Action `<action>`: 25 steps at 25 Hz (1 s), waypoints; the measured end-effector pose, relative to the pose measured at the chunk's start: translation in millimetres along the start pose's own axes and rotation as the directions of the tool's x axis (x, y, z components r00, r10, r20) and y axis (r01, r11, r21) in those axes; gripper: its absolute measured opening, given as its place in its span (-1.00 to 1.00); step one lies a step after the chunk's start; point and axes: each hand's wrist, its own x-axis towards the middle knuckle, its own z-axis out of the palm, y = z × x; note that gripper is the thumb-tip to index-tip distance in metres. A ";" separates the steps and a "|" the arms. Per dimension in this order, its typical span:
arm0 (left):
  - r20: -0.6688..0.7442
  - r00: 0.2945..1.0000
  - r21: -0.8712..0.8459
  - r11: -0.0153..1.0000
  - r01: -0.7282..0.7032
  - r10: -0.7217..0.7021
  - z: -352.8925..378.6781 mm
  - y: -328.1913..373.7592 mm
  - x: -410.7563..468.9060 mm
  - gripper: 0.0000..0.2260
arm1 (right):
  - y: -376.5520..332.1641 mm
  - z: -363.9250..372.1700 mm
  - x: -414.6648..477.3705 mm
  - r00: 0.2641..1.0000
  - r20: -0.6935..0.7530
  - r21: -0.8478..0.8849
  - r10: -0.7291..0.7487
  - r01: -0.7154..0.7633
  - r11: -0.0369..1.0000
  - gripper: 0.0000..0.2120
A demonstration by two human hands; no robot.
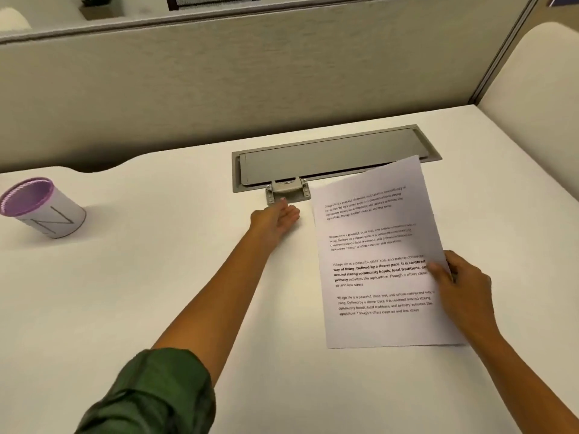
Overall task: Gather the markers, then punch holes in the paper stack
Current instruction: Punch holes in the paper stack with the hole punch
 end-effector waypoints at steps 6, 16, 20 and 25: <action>-0.026 0.999 -0.116 0.993 -0.031 0.028 26.3 8.8 27.7 -0.72 | 5.3 7.6 -1.4 1.000 -0.024 0.026 0.011 -0.010 1.000 -0.93; -0.055 0.993 0.084 0.991 -0.100 0.105 5.2 12.6 5.9 -0.67 | -0.1 8.3 -12.7 0.997 -0.041 0.098 0.064 -0.060 0.993 -0.89; -0.001 0.990 0.371 0.920 -0.129 0.140 -31.6 13.5 -27.1 -0.73 | -3.3 3.6 -23.2 0.995 -0.022 0.142 0.096 -0.092 0.986 -0.92; 0.061 0.996 0.662 0.745 -0.085 0.059 -90.6 -2.1 -73.6 -0.84 | -5.7 0.4 -42.5 0.986 0.097 0.272 0.136 -0.157 0.949 -0.90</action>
